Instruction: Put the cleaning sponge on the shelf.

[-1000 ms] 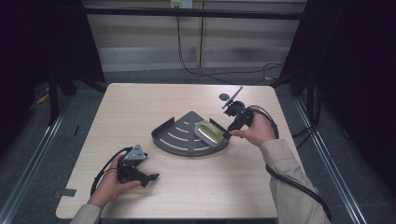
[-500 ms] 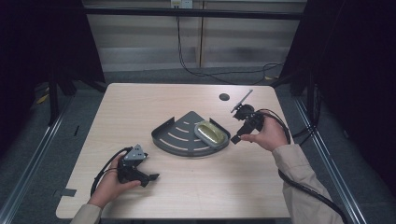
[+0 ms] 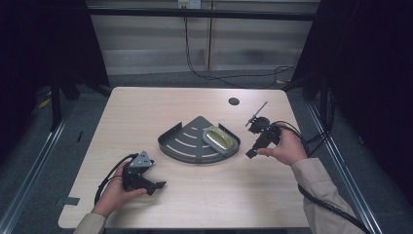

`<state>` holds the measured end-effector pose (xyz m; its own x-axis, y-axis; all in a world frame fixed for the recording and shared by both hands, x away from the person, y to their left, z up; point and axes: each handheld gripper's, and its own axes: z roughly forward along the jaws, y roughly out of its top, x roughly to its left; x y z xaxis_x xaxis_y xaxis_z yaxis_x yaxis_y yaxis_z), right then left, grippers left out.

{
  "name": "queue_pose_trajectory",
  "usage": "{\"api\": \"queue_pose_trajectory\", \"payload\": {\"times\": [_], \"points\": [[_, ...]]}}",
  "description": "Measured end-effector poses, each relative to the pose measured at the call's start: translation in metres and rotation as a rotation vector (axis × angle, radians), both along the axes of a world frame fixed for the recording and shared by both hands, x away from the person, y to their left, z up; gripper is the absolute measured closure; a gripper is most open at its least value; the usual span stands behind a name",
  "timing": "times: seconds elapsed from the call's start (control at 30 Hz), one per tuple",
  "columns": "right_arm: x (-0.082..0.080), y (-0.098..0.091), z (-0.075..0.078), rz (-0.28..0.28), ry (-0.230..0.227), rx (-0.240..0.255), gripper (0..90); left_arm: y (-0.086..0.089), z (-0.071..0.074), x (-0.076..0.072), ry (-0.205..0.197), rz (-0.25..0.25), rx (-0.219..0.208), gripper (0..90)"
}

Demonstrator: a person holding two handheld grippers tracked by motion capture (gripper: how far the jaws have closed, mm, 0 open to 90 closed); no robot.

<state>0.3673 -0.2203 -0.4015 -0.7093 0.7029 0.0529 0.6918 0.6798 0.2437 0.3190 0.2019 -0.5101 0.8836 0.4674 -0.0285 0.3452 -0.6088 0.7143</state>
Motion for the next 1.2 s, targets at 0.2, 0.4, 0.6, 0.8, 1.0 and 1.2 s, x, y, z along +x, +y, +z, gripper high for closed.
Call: {"api": "queue_pose_trajectory", "payload": {"times": [0.2,0.4,0.6,0.8,1.0,1.2], "points": [[-0.007,-0.003,-0.002,0.009,-0.001,-0.007,26.9,0.000,0.000,0.000,0.000,0.000,0.000,5.0],[-0.016,-0.008,-0.010,0.016,0.002,-0.004,26.9,0.000,0.000,0.000,0.000,0.000,0.000,5.1],[-0.026,-0.014,-0.018,0.020,-0.006,-0.002,26.9,0.000,0.000,0.000,0.000,0.000,0.000,5.1],[-0.037,-0.018,-0.024,0.022,-0.013,0.001,27.0,0.000,0.000,0.000,0.000,0.000,0.001,5.1],[-0.043,-0.021,-0.029,0.029,-0.027,0.002,27.2,0.000,0.000,0.000,0.000,0.000,0.001,5.0],[-0.046,-0.028,-0.036,0.003,-0.029,0.014,27.6,0.000,0.000,0.000,0.000,0.000,0.001,5.0]]}}
